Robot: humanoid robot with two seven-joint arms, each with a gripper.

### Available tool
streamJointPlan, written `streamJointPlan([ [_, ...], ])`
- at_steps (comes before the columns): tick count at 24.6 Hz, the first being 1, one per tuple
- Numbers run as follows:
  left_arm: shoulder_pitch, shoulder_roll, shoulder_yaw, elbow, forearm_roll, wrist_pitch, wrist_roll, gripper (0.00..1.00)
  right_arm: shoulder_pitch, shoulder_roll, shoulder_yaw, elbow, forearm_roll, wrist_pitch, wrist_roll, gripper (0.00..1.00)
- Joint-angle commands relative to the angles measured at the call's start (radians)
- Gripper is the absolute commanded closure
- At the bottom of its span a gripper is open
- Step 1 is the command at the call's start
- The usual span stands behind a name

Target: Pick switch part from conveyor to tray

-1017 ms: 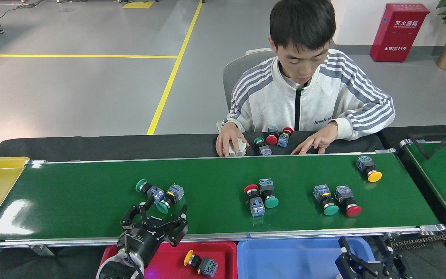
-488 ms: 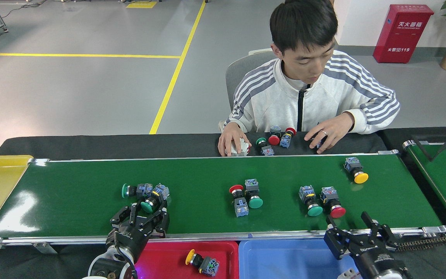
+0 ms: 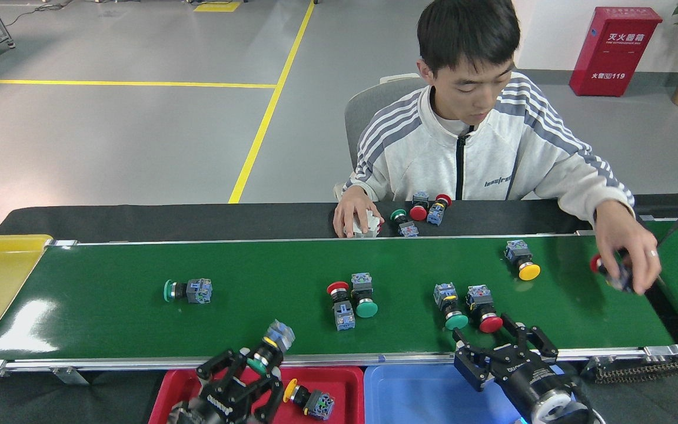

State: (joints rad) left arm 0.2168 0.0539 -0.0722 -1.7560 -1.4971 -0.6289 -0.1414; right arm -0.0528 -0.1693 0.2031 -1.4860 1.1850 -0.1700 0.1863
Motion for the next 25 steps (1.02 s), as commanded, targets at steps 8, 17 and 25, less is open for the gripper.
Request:
streamJointPlan([
  [8, 0.003, 0.004, 0.167, -0.014, 0.008, 0.175, 0.005, 0.00, -0.116, 0.076, 0.081, 0.095, 0.007, 0.003, 0.001, 0.02],
  [17, -0.005, 0.024, 0.305, 0.024, 0.012, 0.397, 0.006, 0.00, -0.183, 0.123, 0.084, 0.179, 0.091, -0.003, 0.001, 0.78],
  [25, -0.057, 0.020, 0.313, 0.036, 0.005, 0.402, -0.003, 0.00, -0.147, 0.120, 0.099, 0.050, 0.088, -0.168, -0.001, 0.98],
])
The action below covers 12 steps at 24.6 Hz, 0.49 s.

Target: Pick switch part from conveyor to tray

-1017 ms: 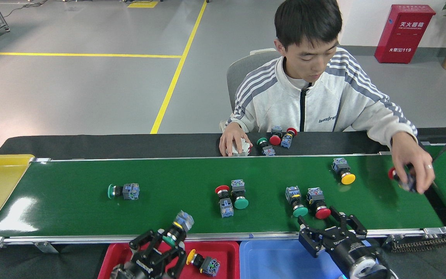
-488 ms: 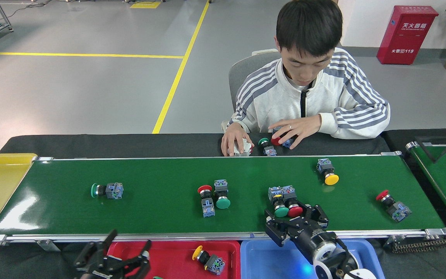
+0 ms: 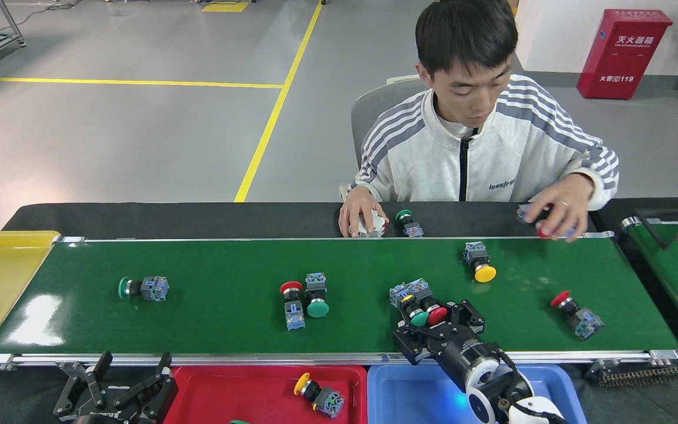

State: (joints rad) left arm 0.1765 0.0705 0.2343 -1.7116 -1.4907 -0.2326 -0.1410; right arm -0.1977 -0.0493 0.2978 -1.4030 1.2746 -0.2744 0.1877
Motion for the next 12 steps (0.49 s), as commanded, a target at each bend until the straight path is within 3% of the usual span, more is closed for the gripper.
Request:
streamJointPlan([
  [1, -0.051, 0.003, 0.008, 0.018, -0.003, 0.009, -0.005, 0.00, 0.021, 0.000, 0.027, -0.082, -0.001, -0.121, -0.002, 0.98],
  [3, -0.124, 0.006, 0.014, 0.107, -0.005, 0.012, -0.005, 0.00, 0.067, -0.001, 0.073, -0.174, -0.001, -0.236, -0.002, 0.92],
  [4, -0.164, 0.011, 0.020, 0.150, -0.006, 0.013, -0.005, 0.00, 0.090, 0.000, 0.090, -0.200, -0.001, -0.285, -0.002, 0.65],
  [5, -0.192, 0.020, 0.026, 0.187, -0.008, 0.013, -0.005, 0.00, 0.104, 0.009, 0.109, -0.208, -0.001, -0.313, -0.002, 0.13],
  [6, -0.224, 0.032, 0.031, 0.230, -0.008, 0.015, -0.005, 0.00, 0.113, 0.022, 0.141, -0.206, 0.000, -0.332, -0.001, 0.02],
  [12, -0.356, 0.107, 0.031, 0.432, -0.006, 0.088, 0.001, 0.00, 0.119, 0.035, 0.196, -0.203, 0.022, -0.327, -0.001, 0.00],
])
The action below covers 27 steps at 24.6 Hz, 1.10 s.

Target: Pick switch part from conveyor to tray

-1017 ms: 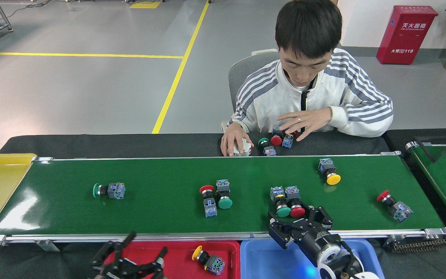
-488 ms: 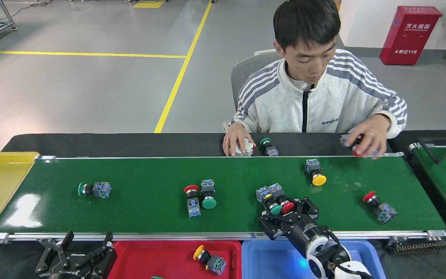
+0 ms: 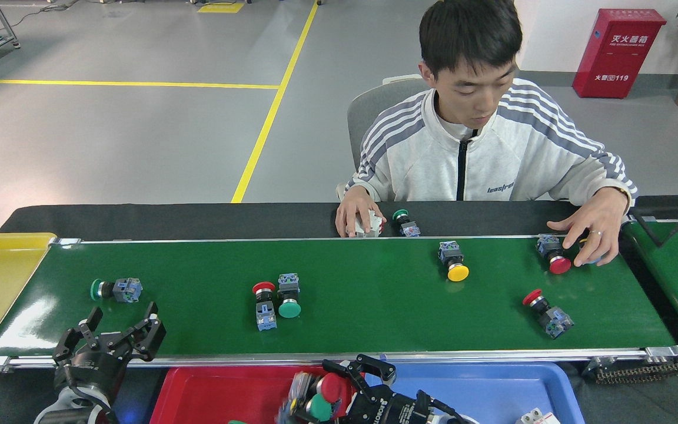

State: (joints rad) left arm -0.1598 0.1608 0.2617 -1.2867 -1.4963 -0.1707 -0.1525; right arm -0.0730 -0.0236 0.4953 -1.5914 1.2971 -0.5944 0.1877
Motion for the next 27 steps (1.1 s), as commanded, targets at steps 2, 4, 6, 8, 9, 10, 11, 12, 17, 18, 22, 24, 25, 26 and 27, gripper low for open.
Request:
streamJointPlan([
  [2, -0.043, 0.036, 0.005, 0.049, -0.002, 0.033, 0.016, 0.00, 0.010, 0.019, -0.030, -0.039, -0.009, 0.033, -0.004, 0.00],
  [4, -0.075, 0.046, 0.005, 0.095, -0.001, 0.051, 0.018, 0.00, 0.068, 0.025, -0.138, -0.097, -0.009, 0.186, -0.007, 0.00],
  [6, -0.107, 0.057, 0.005, 0.148, -0.001, 0.073, 0.019, 0.00, 0.124, 0.025, -0.204, -0.125, -0.009, 0.335, -0.013, 0.00],
  [8, -0.147, 0.068, 0.004, 0.214, -0.001, 0.086, 0.019, 0.00, 0.177, 0.021, -0.270, -0.144, -0.009, 0.498, -0.077, 0.00],
  [9, -0.170, 0.069, 0.004, 0.245, -0.001, 0.094, 0.021, 0.00, 0.214, 0.017, -0.297, -0.151, -0.009, 0.556, -0.129, 0.00],
  [10, -0.191, 0.077, 0.004, 0.279, -0.001, 0.106, 0.022, 0.00, 0.252, 0.016, -0.317, -0.160, -0.009, 0.596, -0.171, 0.00],
  [11, -0.211, 0.086, 0.004, 0.313, -0.001, 0.123, 0.030, 0.00, 0.277, 0.016, -0.331, -0.167, -0.009, 0.619, -0.185, 0.00],
  [12, -0.236, 0.100, -0.001, 0.358, -0.002, 0.151, 0.044, 0.00, 0.297, 0.014, -0.360, -0.168, -0.009, 0.640, -0.186, 0.00],
  [17, -0.405, 0.149, -0.033, 0.662, -0.002, 0.273, 0.154, 0.00, 0.329, 0.021, -0.415, -0.167, -0.009, 0.660, -0.177, 0.00],
  [18, -0.437, 0.160, -0.045, 0.719, -0.002, 0.289, 0.175, 0.01, 0.328, 0.027, -0.415, -0.167, -0.009, 0.660, -0.163, 0.00],
  [22, -0.469, 0.167, -0.064, 0.787, 0.002, 0.293, 0.243, 0.31, 0.266, 0.014, -0.406, -0.160, 0.013, 0.659, -0.070, 0.00],
  [24, -0.465, 0.160, -0.064, 0.793, 0.008, 0.272, 0.269, 0.69, 0.229, 0.021, -0.405, -0.145, 0.065, 0.659, -0.027, 0.00],
  [25, -0.461, 0.158, -0.064, 0.793, 0.010, 0.252, 0.278, 0.79, 0.211, 0.022, -0.403, -0.133, 0.096, 0.659, -0.001, 0.00],
  [26, -0.451, 0.158, -0.064, 0.790, 0.011, 0.227, 0.294, 0.88, 0.188, 0.028, -0.403, -0.122, 0.111, 0.659, 0.030, 0.00],
  [27, -0.438, 0.158, -0.064, 0.785, 0.011, 0.206, 0.309, 0.91, 0.165, 0.036, -0.400, -0.110, 0.116, 0.657, 0.052, 0.00],
])
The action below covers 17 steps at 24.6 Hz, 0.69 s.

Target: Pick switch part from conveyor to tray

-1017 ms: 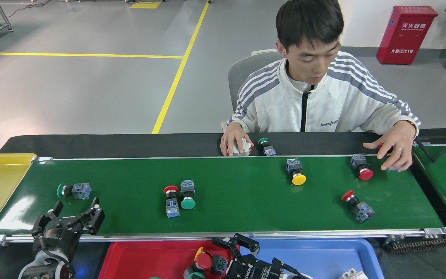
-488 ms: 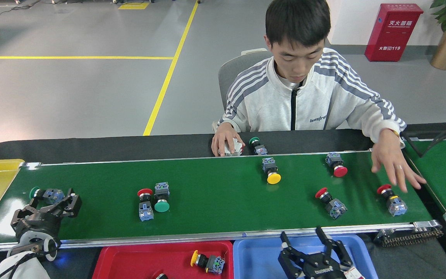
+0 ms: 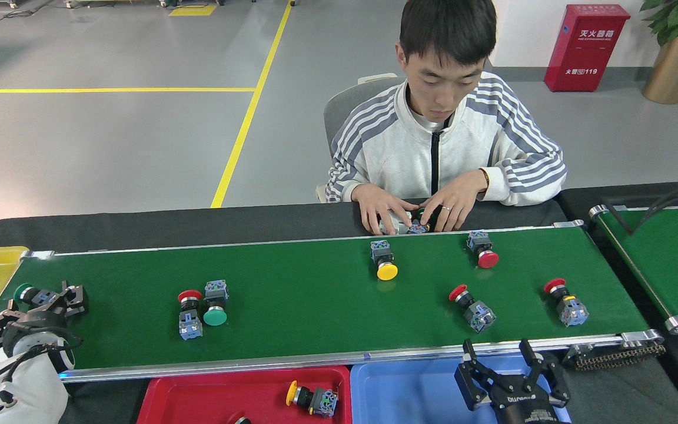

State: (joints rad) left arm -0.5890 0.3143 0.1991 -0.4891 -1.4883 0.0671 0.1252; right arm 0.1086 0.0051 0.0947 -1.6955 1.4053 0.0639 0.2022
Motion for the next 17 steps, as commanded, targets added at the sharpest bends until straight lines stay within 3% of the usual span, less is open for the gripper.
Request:
streamJointPlan([
  [1, 0.001, 0.006, -0.001, -0.014, 0.003, -0.043, 0.044, 0.94, -0.040, 0.010, 0.014, 0.011, 0.009, -0.001, 0.049, 0.00],
  [5, 0.026, 0.003, -0.003, -0.026, -0.001, -0.072, 0.065, 0.96, -0.118, 0.021, 0.028, 0.066, 0.009, 0.002, 0.075, 0.00],
  [10, 0.127, -0.021, -0.003, -0.224, 0.000, -0.148, 0.064, 0.97, -0.179, 0.032, 0.069, 0.162, 0.011, 0.000, 0.100, 0.04],
  [12, 0.227, -0.032, -0.004, -0.385, -0.003, -0.234, 0.056, 0.97, -0.187, 0.029, 0.096, 0.185, 0.011, 0.000, 0.100, 0.24],
  [14, 0.351, -0.031, -0.009, -0.591, 0.000, -0.389, 0.051, 0.96, -0.187, 0.029, 0.099, 0.186, 0.011, -0.004, 0.100, 0.50],
  [16, 0.534, -0.024, -0.001, -0.847, 0.002, -0.601, 0.037, 0.92, -0.188, 0.023, 0.103, 0.185, 0.007, -0.013, 0.097, 0.75],
  [17, 0.621, -0.029, 0.003, -0.965, 0.003, -0.699, 0.025, 0.87, -0.188, 0.023, 0.103, 0.181, 0.006, -0.026, 0.094, 0.80],
])
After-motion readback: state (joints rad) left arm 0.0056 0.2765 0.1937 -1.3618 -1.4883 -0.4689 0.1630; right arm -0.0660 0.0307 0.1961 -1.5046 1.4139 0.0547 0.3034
